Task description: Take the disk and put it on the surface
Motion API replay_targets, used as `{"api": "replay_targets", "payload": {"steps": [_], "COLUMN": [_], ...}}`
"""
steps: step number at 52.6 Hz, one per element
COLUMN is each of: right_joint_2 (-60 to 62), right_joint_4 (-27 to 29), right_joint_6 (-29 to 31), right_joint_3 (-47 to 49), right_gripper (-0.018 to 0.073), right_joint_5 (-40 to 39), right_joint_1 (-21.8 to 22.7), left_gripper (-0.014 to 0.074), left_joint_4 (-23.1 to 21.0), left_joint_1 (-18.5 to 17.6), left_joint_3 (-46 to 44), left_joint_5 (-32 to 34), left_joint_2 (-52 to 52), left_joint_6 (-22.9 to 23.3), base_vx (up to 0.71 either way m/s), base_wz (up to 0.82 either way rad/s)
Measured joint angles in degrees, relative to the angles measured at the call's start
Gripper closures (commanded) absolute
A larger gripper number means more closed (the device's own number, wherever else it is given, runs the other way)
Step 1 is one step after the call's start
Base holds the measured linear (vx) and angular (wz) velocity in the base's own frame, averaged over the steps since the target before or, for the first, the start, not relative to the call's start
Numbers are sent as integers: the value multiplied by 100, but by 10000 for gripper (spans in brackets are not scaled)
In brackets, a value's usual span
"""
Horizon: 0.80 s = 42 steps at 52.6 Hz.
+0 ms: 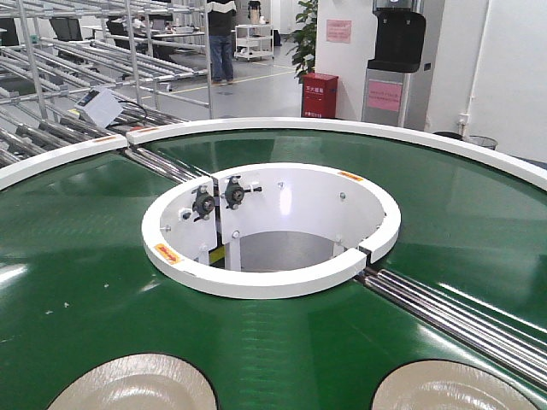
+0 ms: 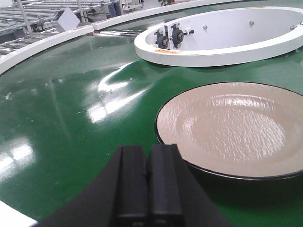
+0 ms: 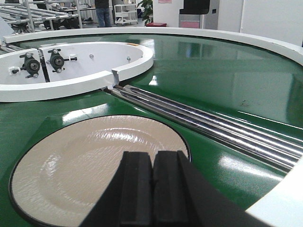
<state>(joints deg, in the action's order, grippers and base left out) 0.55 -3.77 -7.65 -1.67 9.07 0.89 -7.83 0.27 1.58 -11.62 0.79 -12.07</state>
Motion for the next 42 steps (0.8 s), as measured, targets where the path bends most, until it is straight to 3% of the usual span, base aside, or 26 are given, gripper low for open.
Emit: {"api": "replay_targets", "payload": {"steps": [42], "right_joint_2": [0], "right_joint_4": [0], "right_joint_6": [0], "right_joint_3": [0], "right_gripper": [568], "right_joint_5": [0], "right_joint_1": [0], "left_gripper": [596], "left_joint_4": [0], "left_joint_1": [0], "left_joint_3": [0], "left_joint_5": [0], "left_joint_2": [0], "left_joint_6": [0], "base_vx": [0], "base_wz": [0]}}
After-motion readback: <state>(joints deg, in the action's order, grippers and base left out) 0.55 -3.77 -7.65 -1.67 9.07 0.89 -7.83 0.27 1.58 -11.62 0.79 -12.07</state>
